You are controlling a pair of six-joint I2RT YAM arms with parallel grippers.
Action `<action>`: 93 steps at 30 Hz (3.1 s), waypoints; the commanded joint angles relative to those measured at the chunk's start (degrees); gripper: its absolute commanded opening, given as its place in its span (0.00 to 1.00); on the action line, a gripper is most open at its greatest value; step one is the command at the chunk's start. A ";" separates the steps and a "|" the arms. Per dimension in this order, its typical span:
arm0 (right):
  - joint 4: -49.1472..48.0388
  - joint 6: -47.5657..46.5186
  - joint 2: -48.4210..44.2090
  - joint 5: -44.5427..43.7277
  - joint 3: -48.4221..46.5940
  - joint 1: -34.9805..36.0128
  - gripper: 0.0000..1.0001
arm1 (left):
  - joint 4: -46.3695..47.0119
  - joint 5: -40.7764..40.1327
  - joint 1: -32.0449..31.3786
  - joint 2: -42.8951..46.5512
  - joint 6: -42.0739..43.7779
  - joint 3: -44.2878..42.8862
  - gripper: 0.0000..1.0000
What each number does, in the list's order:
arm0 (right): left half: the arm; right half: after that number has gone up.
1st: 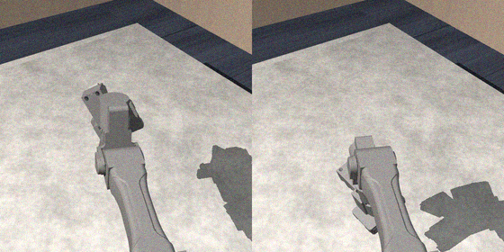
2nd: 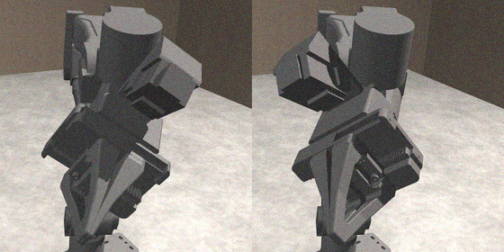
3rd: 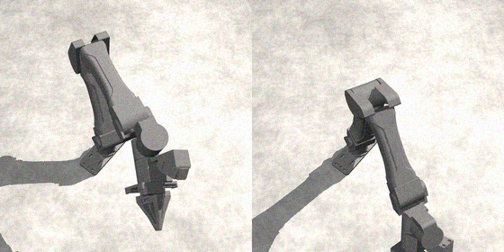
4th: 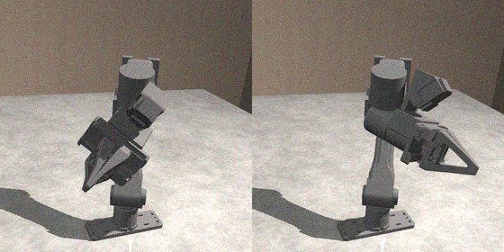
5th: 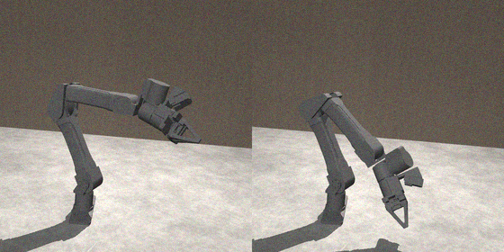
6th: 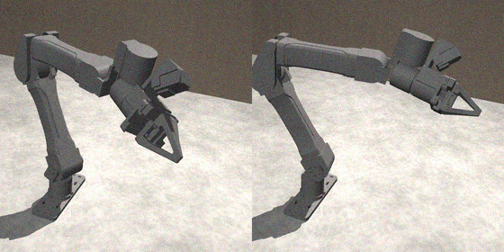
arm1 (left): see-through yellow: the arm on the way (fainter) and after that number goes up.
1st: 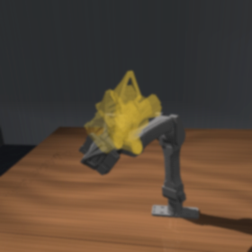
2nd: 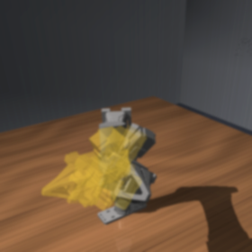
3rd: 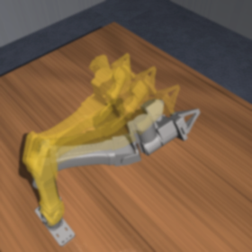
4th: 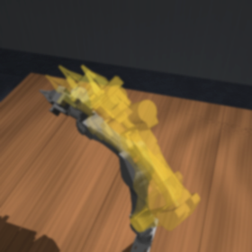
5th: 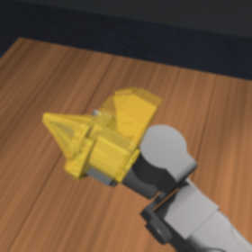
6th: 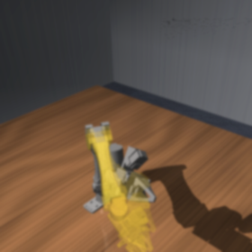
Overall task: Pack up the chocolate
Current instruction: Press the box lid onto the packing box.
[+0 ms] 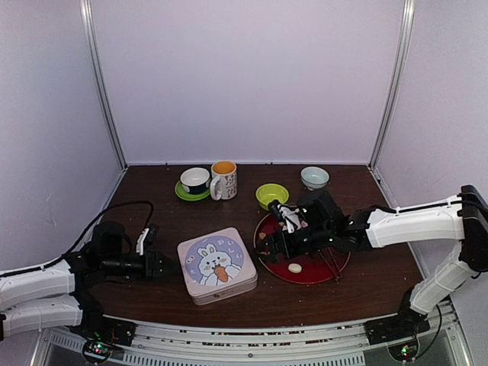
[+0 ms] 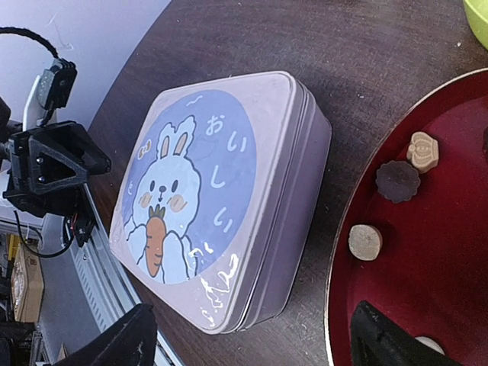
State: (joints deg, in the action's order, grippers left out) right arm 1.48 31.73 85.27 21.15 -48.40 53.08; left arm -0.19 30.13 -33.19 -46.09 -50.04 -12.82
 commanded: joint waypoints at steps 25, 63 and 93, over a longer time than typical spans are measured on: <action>2.50 0.84 13.21 7.31 -10.73 1.53 0.75 | 9.43 0.82 -3.62 -13.94 -3.07 -3.00 0.21; -6.66 11.92 11.61 11.78 -3.41 4.57 0.63 | 11.06 -0.04 -3.91 -20.40 -1.72 -6.55 0.14; -32.75 24.32 13.60 19.12 7.98 6.36 0.36 | 11.13 -0.87 -4.04 -21.14 -1.96 -5.21 0.14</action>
State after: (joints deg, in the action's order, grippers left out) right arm -21.15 55.13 96.95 35.62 -39.68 57.25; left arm 9.04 26.26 -36.03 -66.19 -52.64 -18.11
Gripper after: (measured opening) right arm 0.374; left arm 0.142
